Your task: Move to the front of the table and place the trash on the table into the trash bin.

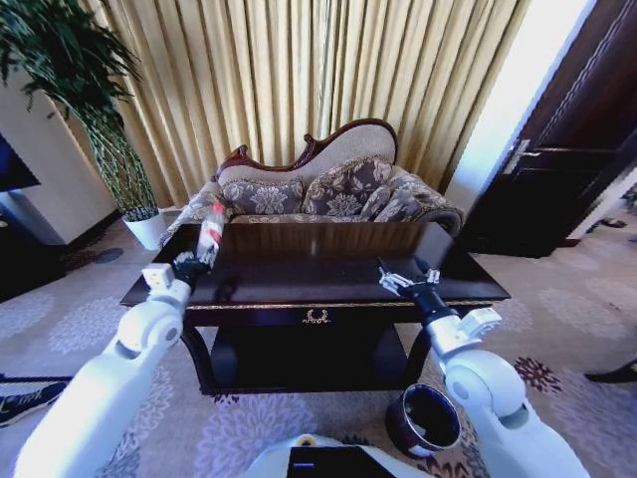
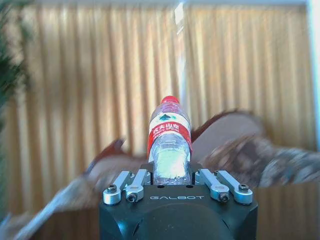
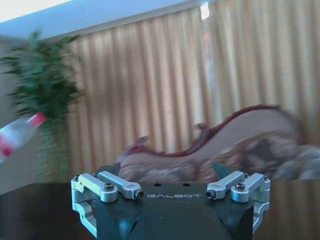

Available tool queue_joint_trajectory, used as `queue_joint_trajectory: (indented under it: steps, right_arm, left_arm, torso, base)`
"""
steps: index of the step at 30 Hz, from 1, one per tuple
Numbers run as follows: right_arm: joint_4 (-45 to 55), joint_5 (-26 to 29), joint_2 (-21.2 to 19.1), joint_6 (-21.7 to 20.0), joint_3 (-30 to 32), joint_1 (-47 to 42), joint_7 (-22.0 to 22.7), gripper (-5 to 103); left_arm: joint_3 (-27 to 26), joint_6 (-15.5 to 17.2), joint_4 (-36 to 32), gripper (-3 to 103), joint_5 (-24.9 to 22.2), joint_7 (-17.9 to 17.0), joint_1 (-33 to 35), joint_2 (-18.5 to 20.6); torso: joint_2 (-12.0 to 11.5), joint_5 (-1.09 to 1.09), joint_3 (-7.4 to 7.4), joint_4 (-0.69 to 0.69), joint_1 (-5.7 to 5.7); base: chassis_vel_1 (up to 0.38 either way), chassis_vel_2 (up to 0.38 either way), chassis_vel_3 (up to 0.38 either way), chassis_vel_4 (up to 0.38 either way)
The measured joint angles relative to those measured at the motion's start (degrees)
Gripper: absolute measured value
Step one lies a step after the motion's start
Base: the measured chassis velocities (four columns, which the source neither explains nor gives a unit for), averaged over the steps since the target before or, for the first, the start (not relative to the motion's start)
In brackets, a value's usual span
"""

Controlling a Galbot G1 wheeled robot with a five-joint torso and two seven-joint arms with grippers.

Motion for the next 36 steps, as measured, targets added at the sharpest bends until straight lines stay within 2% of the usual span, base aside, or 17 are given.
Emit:
queue_joint_trajectory:
  steps: [1, 2, 3, 4, 5, 7, 8, 10, 11, 13, 17, 18, 20, 23, 31, 35, 36]
  right_arm:
    - [0.0, 0.0, 0.0, 0.0, 0.0, 0.0, 0.0, 100]
    - [0.1, 1.6, -1.3, -0.2, -0.2, 0.1, -0.8, 100]
    - [0.3, 4.7, -3.8, -0.5, -0.2, 0.7, -2.2, 100]
    - [0.4, 7.2, -5.1, -0.7, -0.3, 1.2, -2.6, 100]
    - [0.4, 7.2, -5.1, -0.7, -0.3, 1.2, -2.6, 100]
    - [0.6, 17.6, -9.0, -1.9, -1.1, 5.1, -2.8, 100]
    - [0.6, 17.6, -9.0, -1.9, -1.1, 5.1, -2.8, 100]
    - [0.1, 24.1, -10.9, -2.9, -2.3, 8.6, -2.6, 100]
    - [0.1, 24.1, -10.9, -2.9, -2.3, 8.6, -2.6, 100]
    - [-2.3, 32.2, -13.7, -4.3, -6.2, 15.4, -1.4, 100]
    - [-5.5, 36.6, -14.8, -4.9, -10.0, 21.9, -1.1, 100]
    - [-8.8, 39.9, -14.7, -5.1, -14.0, 29.3, -0.9, 100]
    - [-9.8, 40.3, -14.5, -5.2, -15.1, 31.3, -0.8, 100]
    - [-14.7, 40.8, -10.8, -5.4, -21.8, 40.8, -0.8, 100]
    - [-17.5, 40.5, -6.5, -5.6, -26.9, 47.4, -1.7, 100]
    - [-19.0, 39.9, -4.7, -6.1, -29.8, 51.1, -1.9, 100]
    - [-19.0, 39.9, -4.7, -6.1, -29.8, 51.1, -1.9, 100]
  left_arm:
    - [0.0, 0.0, 0.0, 33, 0.0, 0.0, 0.0, 0.0]
    - [-0.6, -1.3, -0.4, 33, 0.8, 1.7, 0.5, 0.7]
    - [-1.6, -4.1, -0.8, 33, 3.2, 5.3, 1.5, 1.9]
    - [-2.0, -5.6, -0.8, 33, 4.9, 7.0, 2.0, 2.7]
    - [-2.0, -5.6, -0.8, 33, 4.9, 7.0, 2.0, 2.7]
    - [-2.1, -10.8, -0.8, 33, 9.1, 10.9, 2.7, 5.8]
    - [-2.1, -10.8, -0.8, 33, 9.1, 10.9, 2.7, 5.8]
    - [-1.1, -13.0, -0.9, 33, 9.5, 11.9, 1.6, 7.9]
    - [-1.1, -13.0, -0.9, 33, 9.5, 11.9, 1.6, 7.9]
    - [1.4, -15.1, -1.3, 33, 9.4, 12.1, -1.7, 10.4]
    - [3.6, -16.7, -1.8, 33, 10.4, 12.1, -3.9, 12.2]
    - [5.5, -18.3, -2.4, 33, 11.8, 12.0, -5.1, 13.8]
    - [5.8, -18.6, -2.5, 33, 12.1, 12.0, -5.3, 14.2]
    - [8.9, -20.7, -2.6, 33, 13.1, 11.7, -6.7, 15.9]
    - [13.6, -23.1, 0.8, 33, 14.3, 12.1, -10.4, 17.7]
    - [20.0, -23.7, 3.0, 33, 14.2, 12.2, -15.9, 17.8]
    - [20.0, -23.7, 3.0, 33, 14.2, 12.2, -15.9, 17.8]
  torso:
    - [0.0, 0.0, 0.0, 0.0, 0.0]
    - [0.0, 0.01, 0.0, -0.01, 0.0]
    - [0.0, 0.0, 0.0, 0.0, 0.0]
    - [0.0, -0.01, 0.0, 0.0, 0.0]
    - [0.0, -0.01, 0.0, 0.0, 0.0]
    - [0.0, 0.0, 0.0, 0.0, 0.0]
    - [0.0, 0.0, 0.0, 0.0, 0.0]
    - [0.0, -0.01, 0.0, 0.0, 0.0]
    - [0.0, -0.01, 0.0, 0.0, 0.0]
    - [0.0, -0.01, 0.0, -0.01, 0.0]
    - [0.0, 0.01, 0.01, -0.02, 0.0]
    - [0.0, 0.01, 0.01, 0.0, 0.0]
    - [0.0, 0.01, 0.01, 0.01, 0.01]
    - [0.0, -0.01, 0.01, 0.02, 0.01]
    - [0.0, 0.0, 0.01, -0.01, 0.01]
    - [0.0, -0.01, 0.01, 0.0, 0.01]
    - [0.0, -0.01, 0.01, 0.0, 0.01]
  base:
    - [0.0, 0.0, 0.0, 0.0]
    - [0.0, 0.0, 0.0, 0.0]
    - [0.0, 0.0, 0.0, 0.0]
    - [0.0, 0.0, 0.0, 0.0]
    - [0.0, 0.0, 0.0, 0.0]
    - [0.0, 0.0, 0.0, 0.0]
    - [0.0, 0.0, 0.0, 0.0]
    - [0.0, 0.0, 0.0, 0.0]
    - [0.0, 0.0, 0.0, 0.0]
    - [0.0, 0.0, 0.0, 0.0]
    - [0.0, 0.0, 0.0, 0.0]
    - [0.0, 0.0, 0.0, 0.0]
    - [0.0, 0.0, 0.0, 0.0]
    - [0.0, 0.0, 0.0, 0.0]
    - [0.0, 0.0, 0.0, 0.0]
    - [0.0, 0.0, 0.0, 0.0]
    - [0.0, 0.0, 0.0, 0.0]
